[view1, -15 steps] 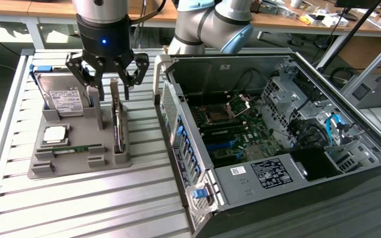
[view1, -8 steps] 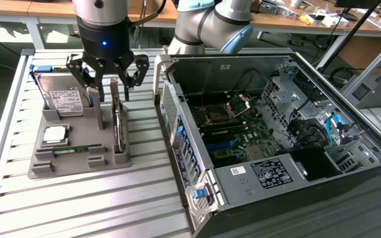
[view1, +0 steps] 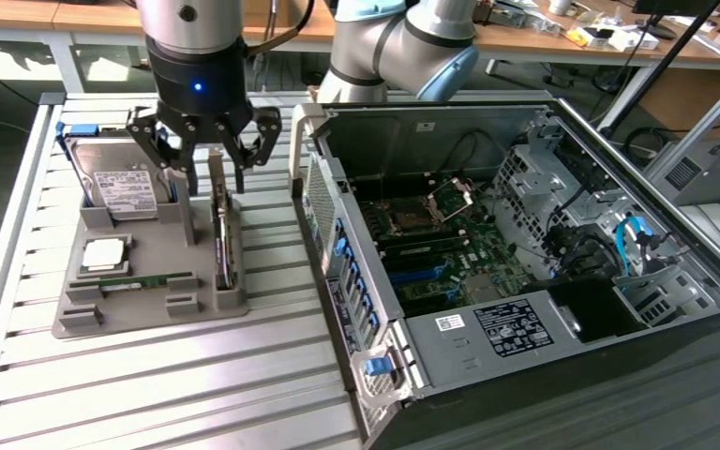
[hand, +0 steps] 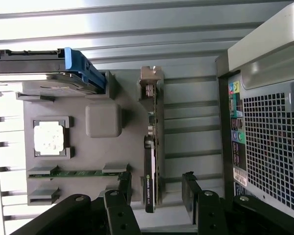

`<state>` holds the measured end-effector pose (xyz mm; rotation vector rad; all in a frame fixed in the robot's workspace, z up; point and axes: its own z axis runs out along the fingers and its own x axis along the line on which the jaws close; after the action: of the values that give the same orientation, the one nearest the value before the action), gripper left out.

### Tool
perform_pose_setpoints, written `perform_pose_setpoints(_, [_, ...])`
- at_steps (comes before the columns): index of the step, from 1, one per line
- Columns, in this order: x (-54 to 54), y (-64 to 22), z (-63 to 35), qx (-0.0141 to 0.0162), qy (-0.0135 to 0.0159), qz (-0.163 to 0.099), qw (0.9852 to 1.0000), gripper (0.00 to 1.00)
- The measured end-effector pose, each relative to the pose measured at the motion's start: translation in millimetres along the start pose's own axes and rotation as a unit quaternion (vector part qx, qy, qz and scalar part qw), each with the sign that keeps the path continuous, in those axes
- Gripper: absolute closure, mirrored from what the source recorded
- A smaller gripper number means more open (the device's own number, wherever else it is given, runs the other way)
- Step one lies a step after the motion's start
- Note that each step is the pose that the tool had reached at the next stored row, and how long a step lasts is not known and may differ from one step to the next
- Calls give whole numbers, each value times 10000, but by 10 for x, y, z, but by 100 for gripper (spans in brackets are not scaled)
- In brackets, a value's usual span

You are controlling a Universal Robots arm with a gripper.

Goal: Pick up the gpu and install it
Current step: 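Pick up the gpu and move the gpu toward the slot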

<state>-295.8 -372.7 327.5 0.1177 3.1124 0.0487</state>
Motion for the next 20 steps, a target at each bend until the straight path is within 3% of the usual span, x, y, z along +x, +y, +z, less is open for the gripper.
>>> perform_pose_setpoints(20, [2, 0, 71, 0, 0, 0, 10000, 46])
